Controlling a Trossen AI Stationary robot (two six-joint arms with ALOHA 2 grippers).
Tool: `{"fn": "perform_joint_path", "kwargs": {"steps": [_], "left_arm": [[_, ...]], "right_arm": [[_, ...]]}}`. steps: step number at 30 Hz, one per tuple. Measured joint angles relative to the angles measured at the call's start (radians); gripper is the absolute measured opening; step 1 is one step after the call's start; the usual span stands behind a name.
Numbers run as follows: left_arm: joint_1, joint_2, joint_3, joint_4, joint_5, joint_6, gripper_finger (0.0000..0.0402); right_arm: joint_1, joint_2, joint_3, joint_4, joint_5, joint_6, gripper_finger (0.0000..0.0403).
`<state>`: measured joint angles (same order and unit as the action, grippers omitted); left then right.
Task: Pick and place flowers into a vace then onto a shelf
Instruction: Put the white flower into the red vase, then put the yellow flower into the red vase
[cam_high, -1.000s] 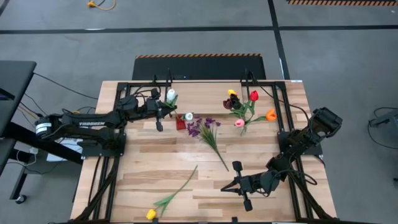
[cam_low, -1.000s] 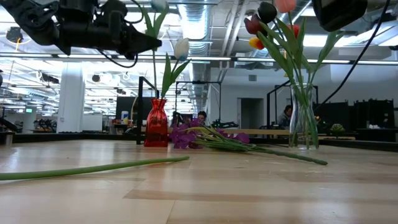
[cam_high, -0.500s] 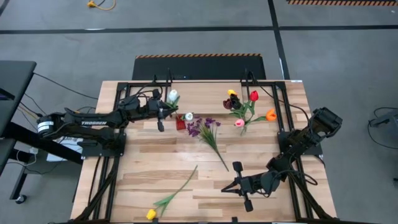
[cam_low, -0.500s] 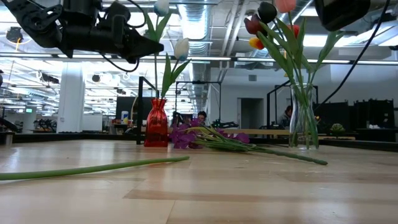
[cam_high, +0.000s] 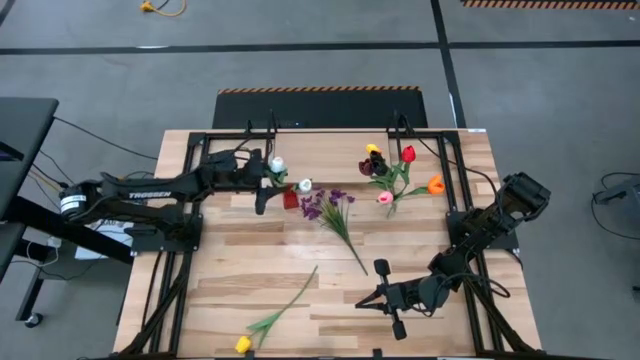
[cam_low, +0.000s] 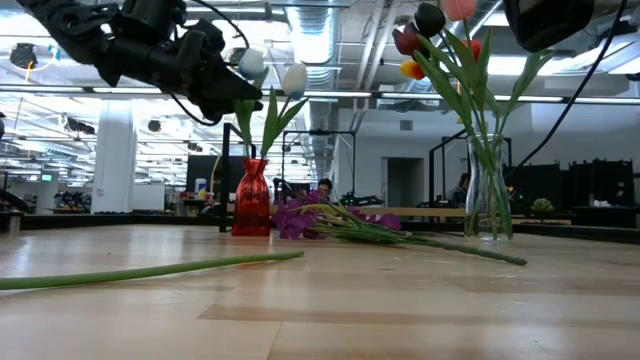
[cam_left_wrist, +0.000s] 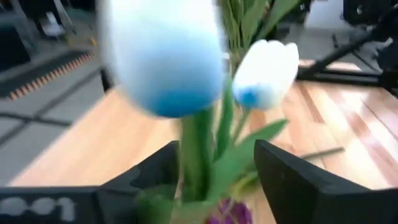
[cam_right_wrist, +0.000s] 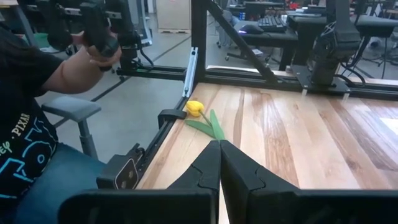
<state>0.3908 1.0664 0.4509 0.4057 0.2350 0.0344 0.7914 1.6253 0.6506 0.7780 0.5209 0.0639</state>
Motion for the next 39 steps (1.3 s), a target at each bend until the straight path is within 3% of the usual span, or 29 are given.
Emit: {"fn": "perform_joint_path", "kwargs": {"steps": [11, 28, 32, 39], "left_arm": [[0.0, -0.069, 0.117, -0.359, 0.014, -0.026, 0.0216], [-0.014, -0.469, 0.117, -0.666, -0.005, -0.034, 0.0216], [-0.084, -0.55, 0.109, -0.722, -0.003, -0.08, 0.0216], [-0.315, -0.707, -0.059, -0.525, -0.009, -0.224, 0.0216]], "right_arm": [[0.0, 0.0, 0.0, -0.01, 0.0, 0.017, 0.0], [-0.017, 0.0, 0.0, -0.058, 0.001, 0.156, 0.0], [-0.016, 0.019, 0.014, -0.06, 0.0, 0.156, 0.0], [-0.045, 0.175, 0.185, -0.149, -0.071, 0.107, 0.0]]}}
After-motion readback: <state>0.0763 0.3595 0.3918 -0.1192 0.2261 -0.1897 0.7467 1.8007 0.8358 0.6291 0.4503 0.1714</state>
